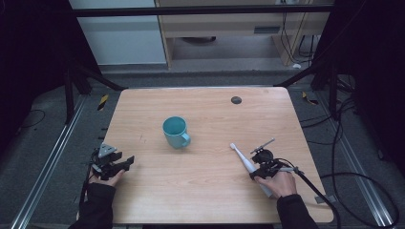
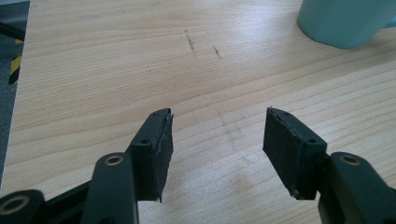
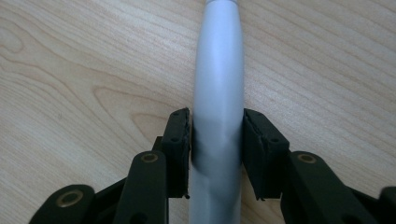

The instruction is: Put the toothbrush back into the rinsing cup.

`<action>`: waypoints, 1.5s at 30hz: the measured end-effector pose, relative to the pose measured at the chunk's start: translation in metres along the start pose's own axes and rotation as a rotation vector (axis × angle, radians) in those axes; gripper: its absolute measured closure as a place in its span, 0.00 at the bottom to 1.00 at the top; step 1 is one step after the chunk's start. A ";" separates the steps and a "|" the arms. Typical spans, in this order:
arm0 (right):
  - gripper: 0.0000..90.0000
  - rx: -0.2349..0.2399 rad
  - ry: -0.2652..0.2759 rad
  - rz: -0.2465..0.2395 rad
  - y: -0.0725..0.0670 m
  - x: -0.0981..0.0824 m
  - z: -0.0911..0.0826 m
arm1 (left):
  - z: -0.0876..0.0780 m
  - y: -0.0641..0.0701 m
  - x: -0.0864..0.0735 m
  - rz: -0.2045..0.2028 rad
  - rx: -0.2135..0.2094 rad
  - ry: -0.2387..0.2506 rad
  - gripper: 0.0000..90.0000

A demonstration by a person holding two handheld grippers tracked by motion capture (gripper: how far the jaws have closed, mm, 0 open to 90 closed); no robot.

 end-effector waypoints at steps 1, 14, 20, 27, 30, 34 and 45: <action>0.72 -0.002 0.001 -0.002 0.000 0.000 0.000 | 0.000 0.000 0.000 0.003 0.000 -0.002 0.46; 0.74 0.002 -0.017 -0.001 0.000 0.001 0.000 | 0.000 0.000 0.000 0.006 0.000 -0.005 0.46; 0.74 0.007 0.002 -0.007 0.000 0.003 -0.003 | 0.000 0.000 0.000 0.006 0.000 -0.005 0.46; 0.74 0.051 0.028 0.004 -0.004 0.006 -0.011 | 0.000 0.000 0.000 0.003 0.001 0.001 0.46; 0.74 0.064 0.051 0.005 -0.005 0.009 -0.015 | 0.000 0.000 0.000 0.004 0.000 0.002 0.46; 0.74 0.091 0.111 -0.025 -0.015 0.022 -0.024 | -0.001 0.000 0.001 0.010 0.001 0.004 0.46; 0.74 0.150 0.263 -0.053 -0.034 0.057 -0.052 | -0.001 0.000 0.003 0.017 0.002 0.010 0.46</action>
Point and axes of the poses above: each handheld gripper's, and its own axes: z roughly forward along the jaws, x roughly out of its top, y roughly to its right, the point moved 9 cm from there along z, roughly forward along the jaws, and after that the axes turned 12 degrees about z, right-handed, at the moved point
